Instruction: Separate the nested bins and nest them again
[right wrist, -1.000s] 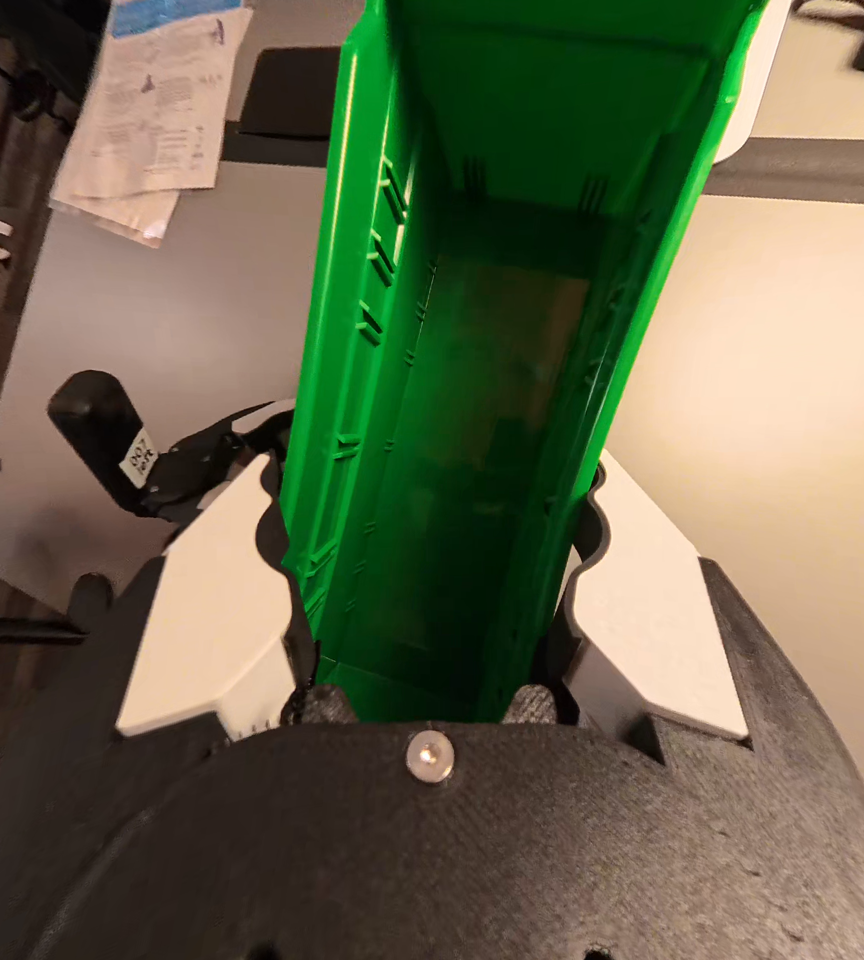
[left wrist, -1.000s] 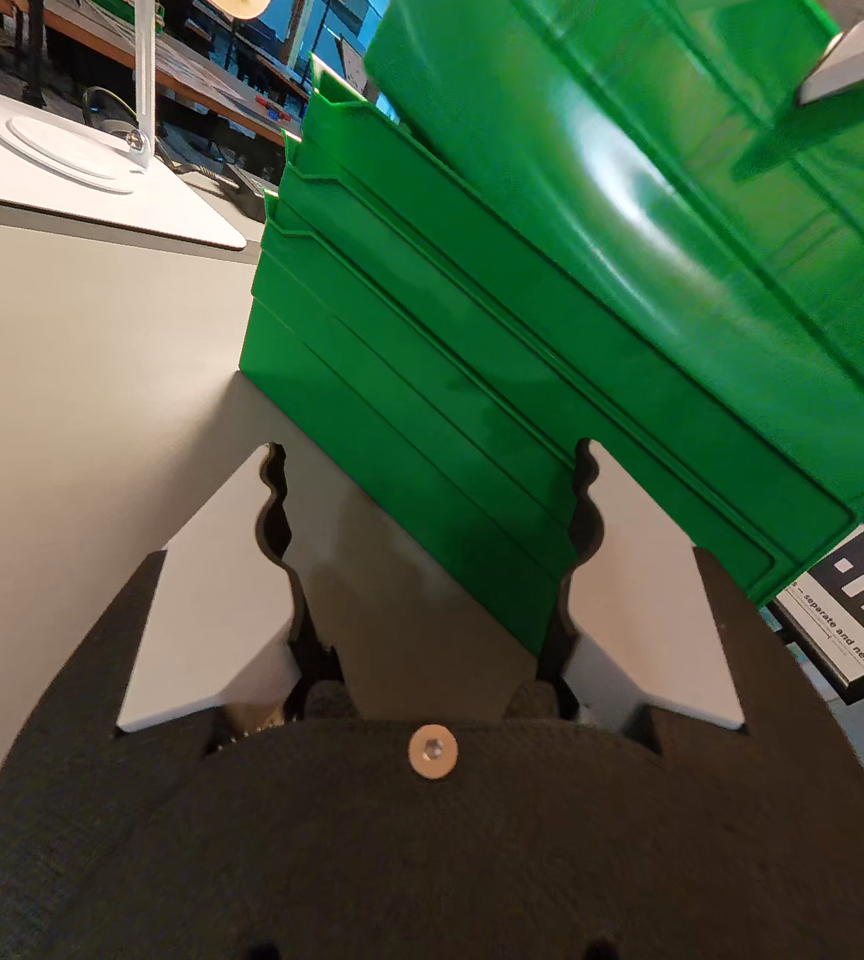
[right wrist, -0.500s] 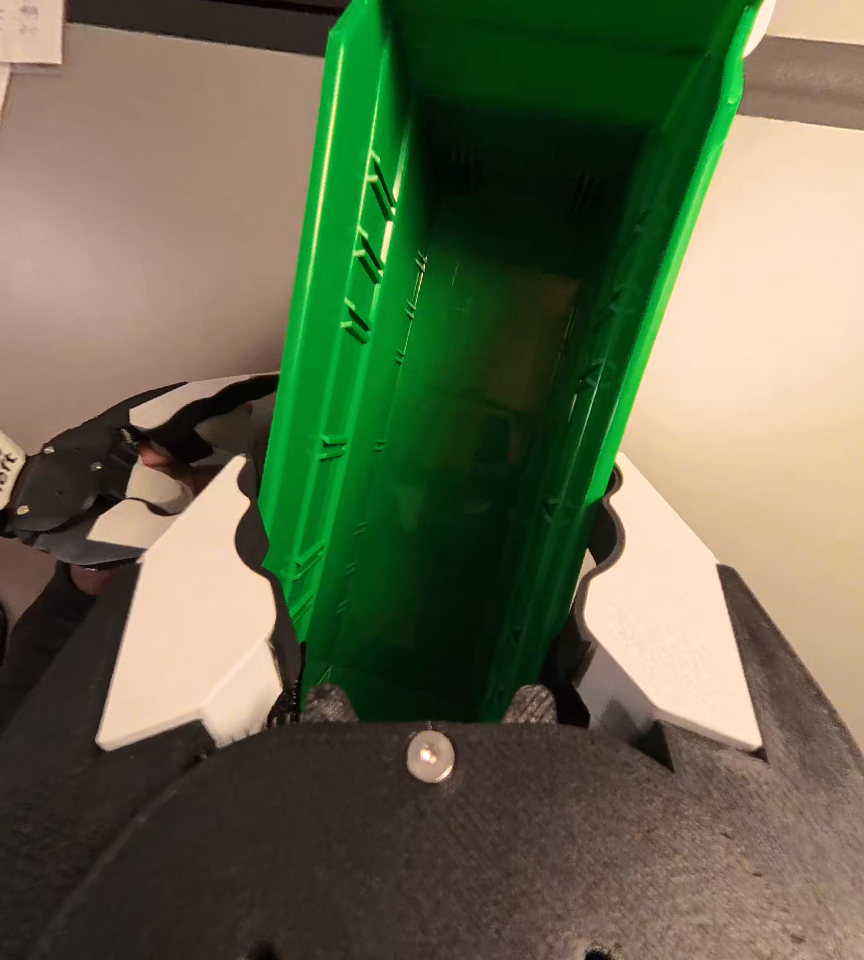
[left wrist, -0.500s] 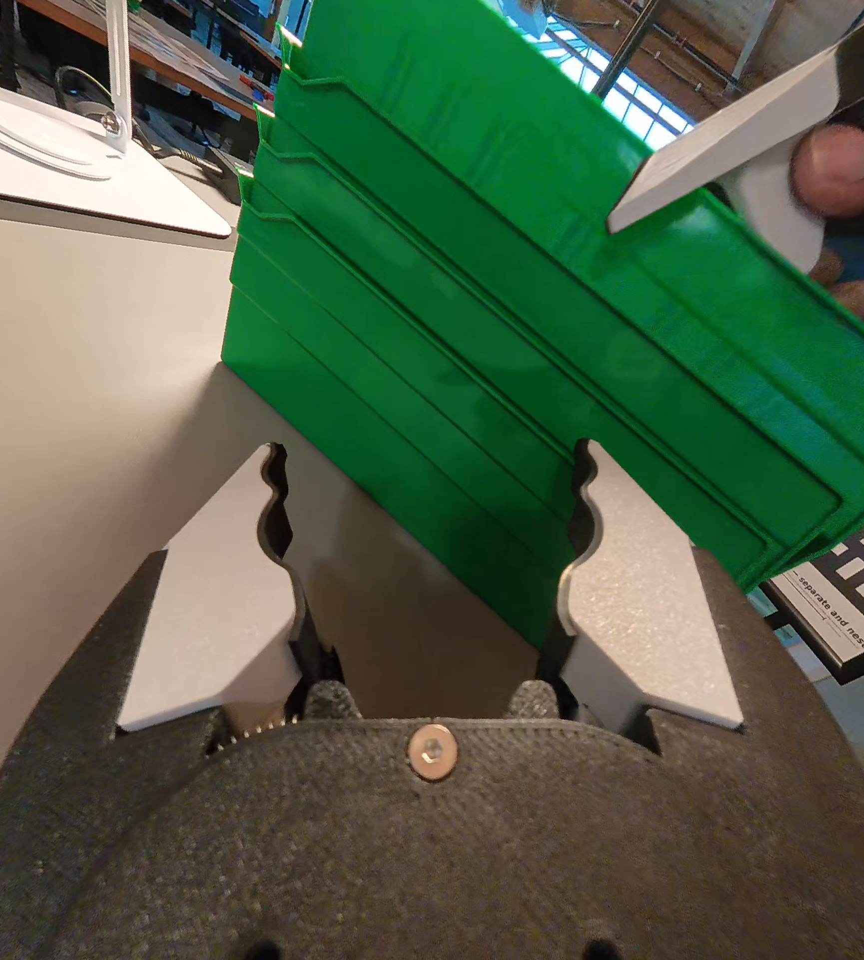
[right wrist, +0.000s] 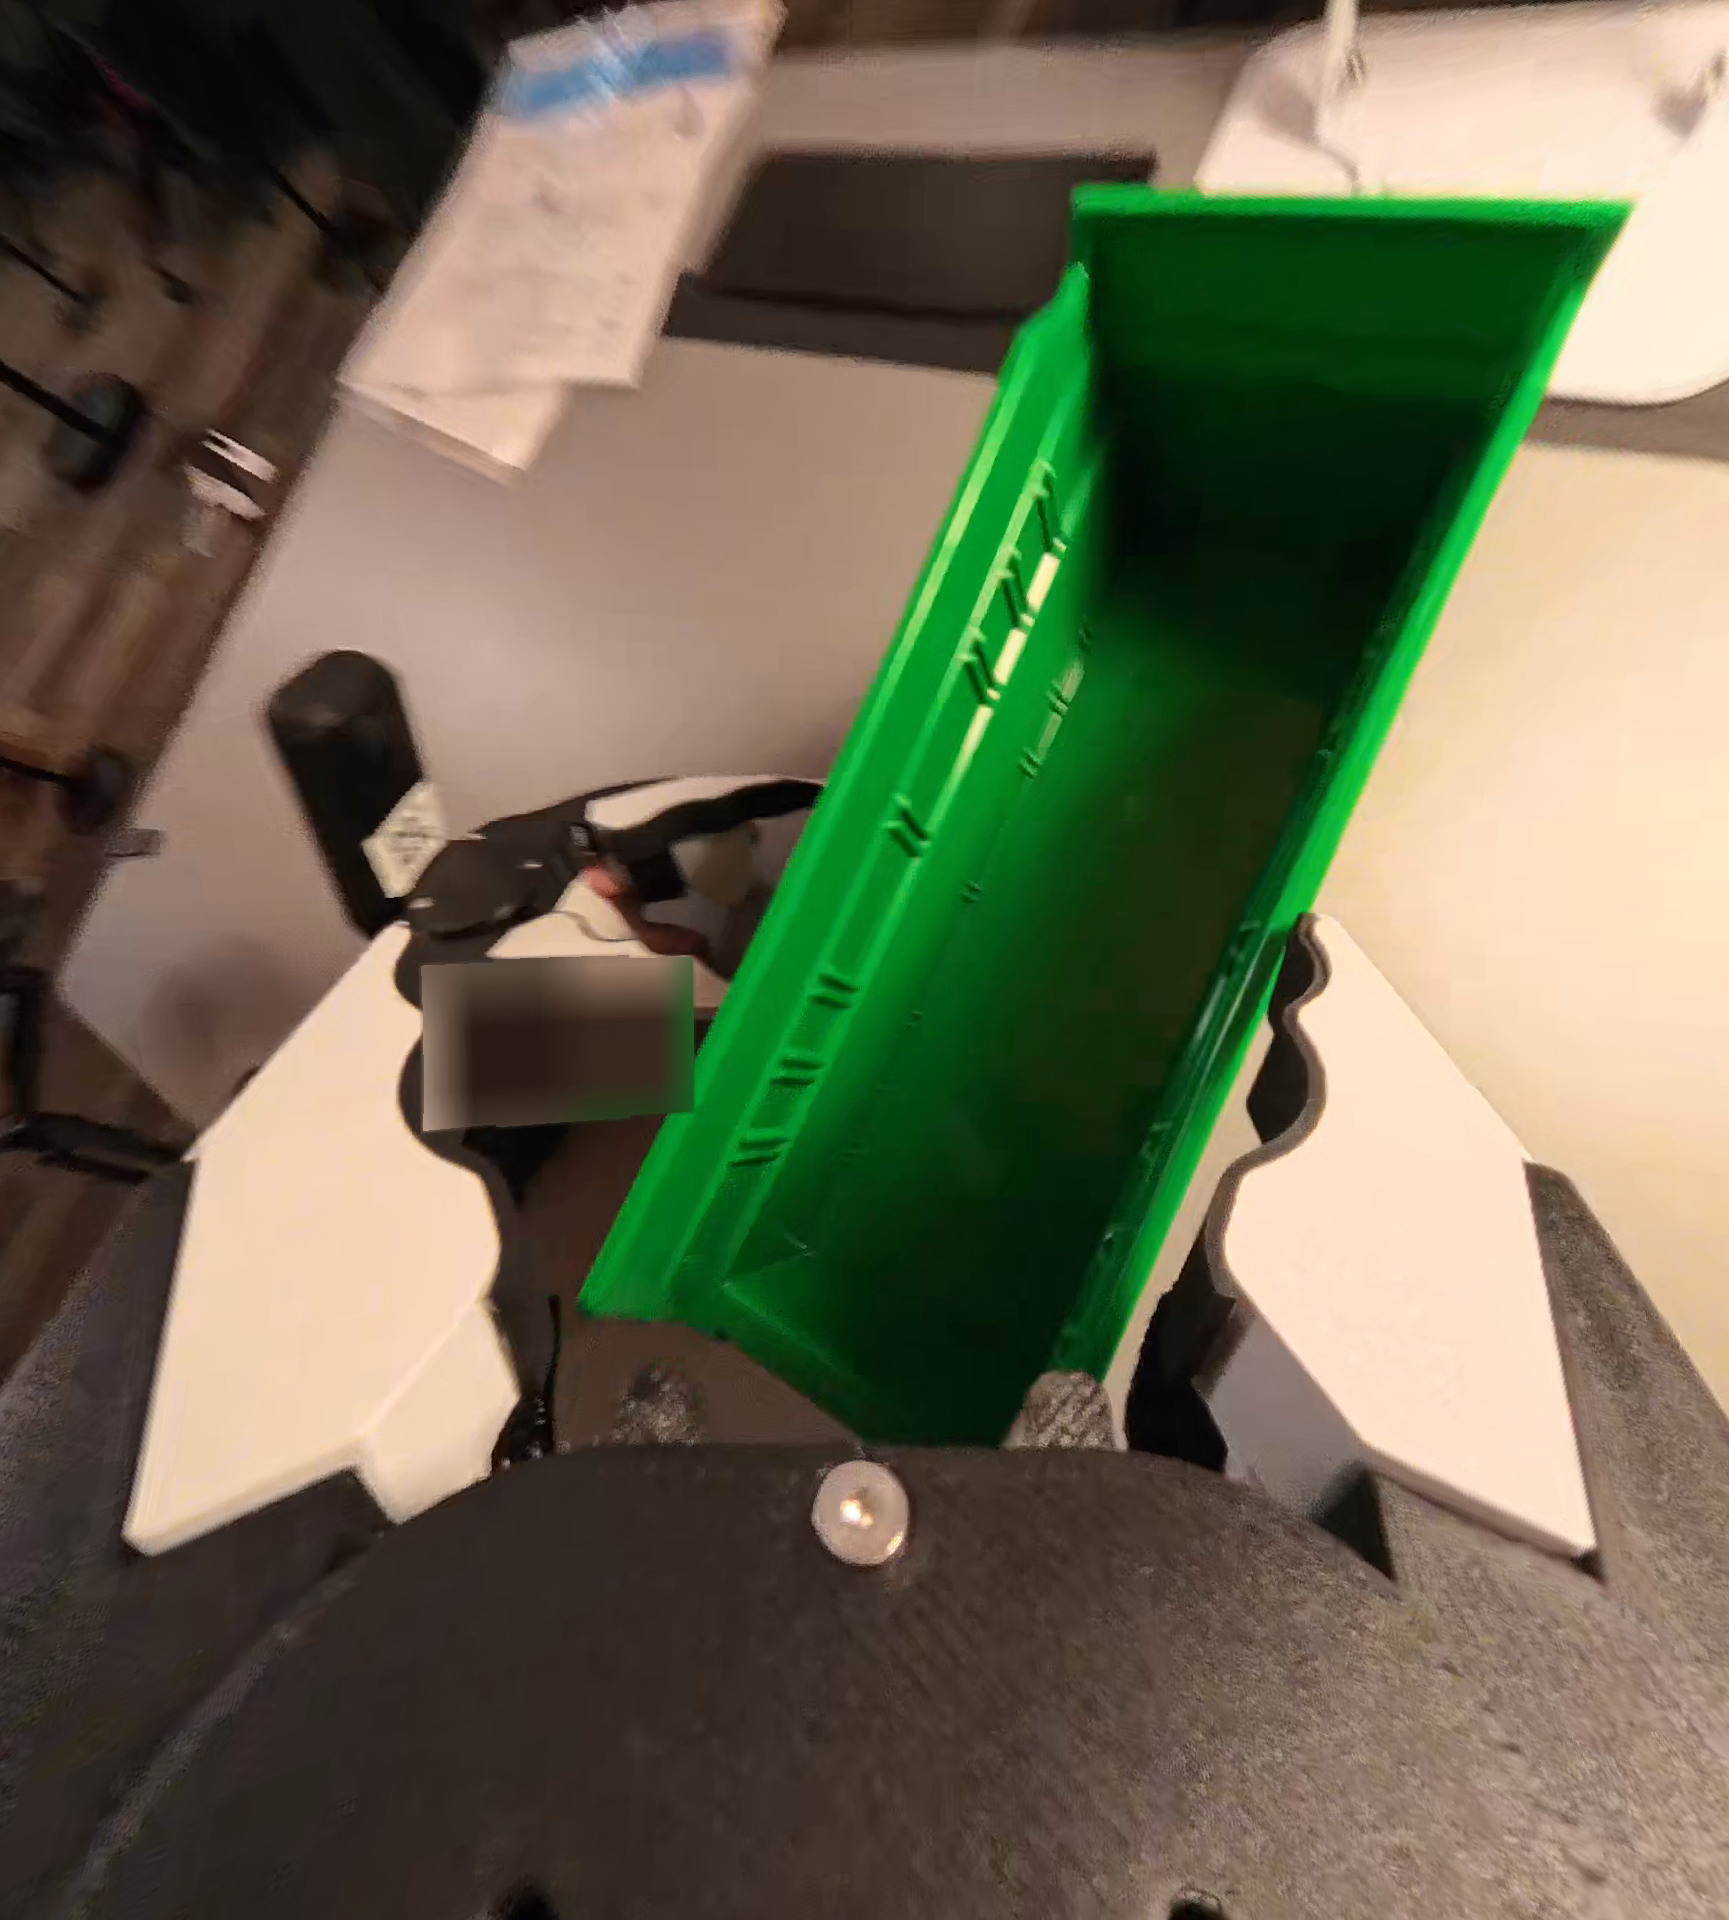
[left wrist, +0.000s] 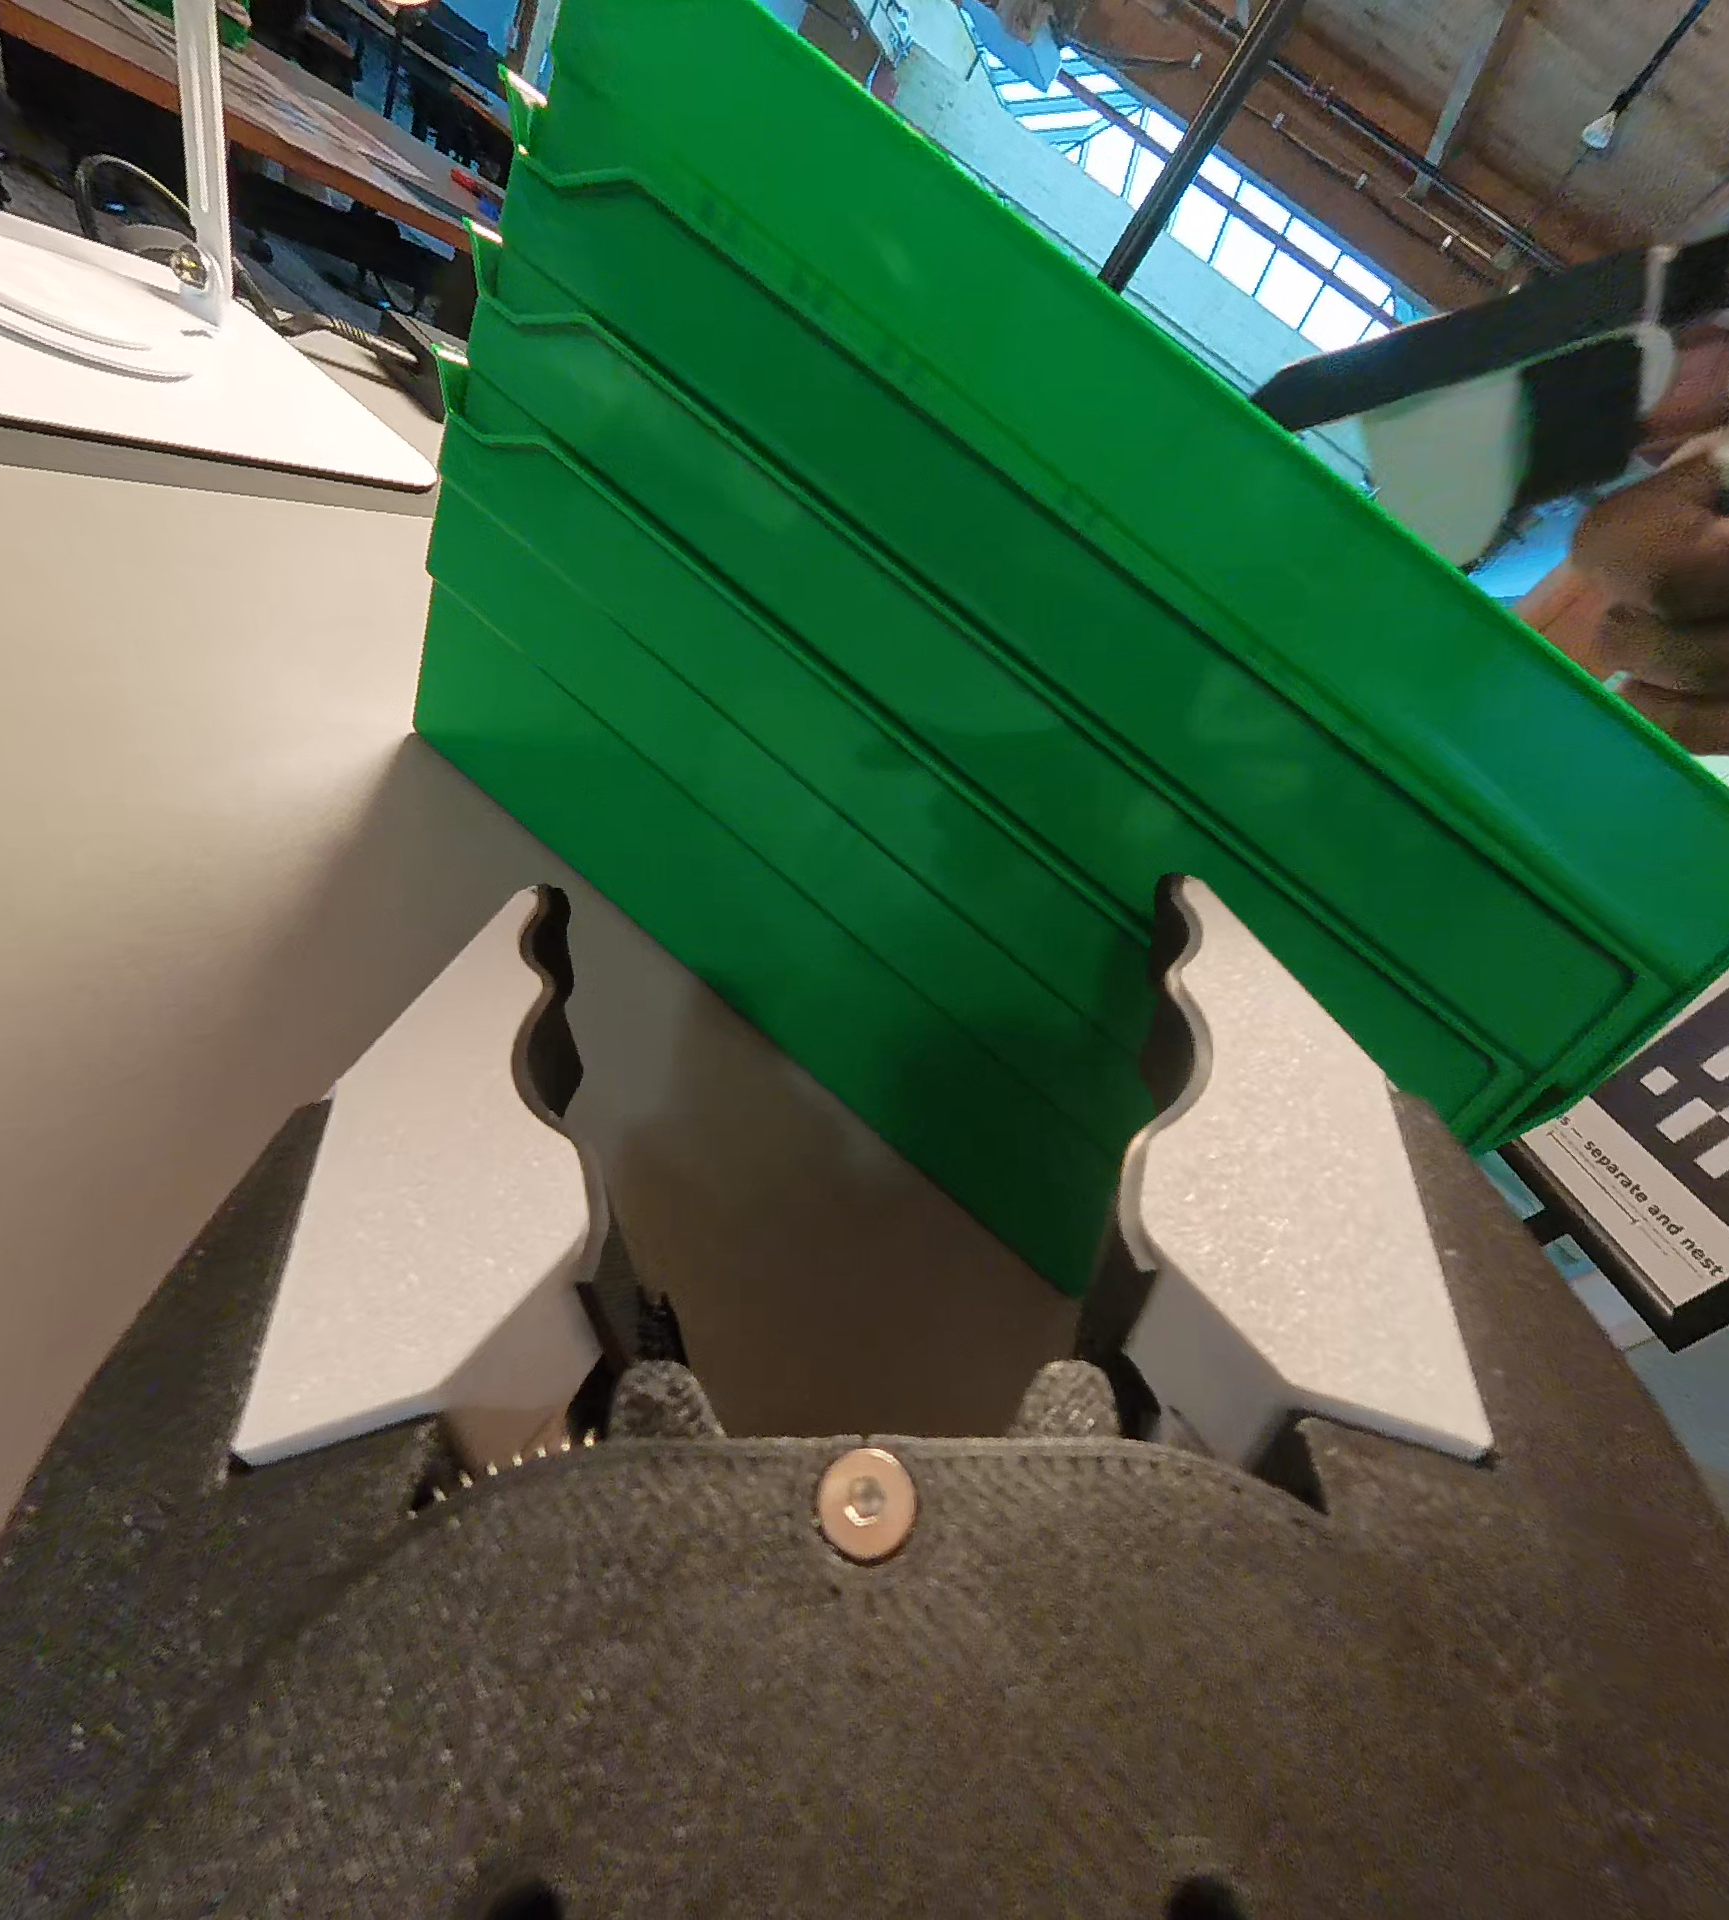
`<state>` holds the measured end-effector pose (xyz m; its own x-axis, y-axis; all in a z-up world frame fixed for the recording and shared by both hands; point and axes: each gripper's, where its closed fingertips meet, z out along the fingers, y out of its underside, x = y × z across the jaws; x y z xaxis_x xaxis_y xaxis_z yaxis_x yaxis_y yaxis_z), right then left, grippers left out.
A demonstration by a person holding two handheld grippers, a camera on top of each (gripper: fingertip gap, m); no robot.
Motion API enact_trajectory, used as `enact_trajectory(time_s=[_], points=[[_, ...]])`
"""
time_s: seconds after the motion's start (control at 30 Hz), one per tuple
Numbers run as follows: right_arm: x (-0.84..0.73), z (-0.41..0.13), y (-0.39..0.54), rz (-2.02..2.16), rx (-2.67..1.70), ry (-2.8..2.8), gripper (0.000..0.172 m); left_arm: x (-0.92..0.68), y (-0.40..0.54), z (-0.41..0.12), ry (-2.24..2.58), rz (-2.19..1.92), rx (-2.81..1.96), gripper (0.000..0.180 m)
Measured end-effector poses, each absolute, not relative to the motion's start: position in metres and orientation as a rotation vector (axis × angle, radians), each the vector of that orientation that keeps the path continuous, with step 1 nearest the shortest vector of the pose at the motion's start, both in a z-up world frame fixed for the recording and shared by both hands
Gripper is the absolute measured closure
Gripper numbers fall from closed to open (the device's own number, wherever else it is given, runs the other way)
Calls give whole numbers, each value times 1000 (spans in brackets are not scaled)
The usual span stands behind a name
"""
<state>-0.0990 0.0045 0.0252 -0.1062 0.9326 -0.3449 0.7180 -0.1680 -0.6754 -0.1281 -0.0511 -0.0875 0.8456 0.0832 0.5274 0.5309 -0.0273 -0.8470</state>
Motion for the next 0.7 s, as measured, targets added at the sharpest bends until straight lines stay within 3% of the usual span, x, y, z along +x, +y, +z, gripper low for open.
enact_trajectory(time_s=[0.13,0.3,0.4,0.57,0.7], points=[[-57,61,11,1507,-1653,-1665,20,-130,-52,-87,-508,-381,-1565,69],[2,48,52,1784,-1433,-1416,22,-130,-55,-84,-520,-371,-1539,70],[31,18,77,1884,-1307,-1288,37,-125,-54,-84,-509,-320,-1550,69],[50,-44,121,1899,-1369,-1083,46,-112,-53,-80,-492,-222,-1543,68],[54,-52,146,1880,-1408,-961,76,-118,-64,-73,-568,-165,-1449,68]])
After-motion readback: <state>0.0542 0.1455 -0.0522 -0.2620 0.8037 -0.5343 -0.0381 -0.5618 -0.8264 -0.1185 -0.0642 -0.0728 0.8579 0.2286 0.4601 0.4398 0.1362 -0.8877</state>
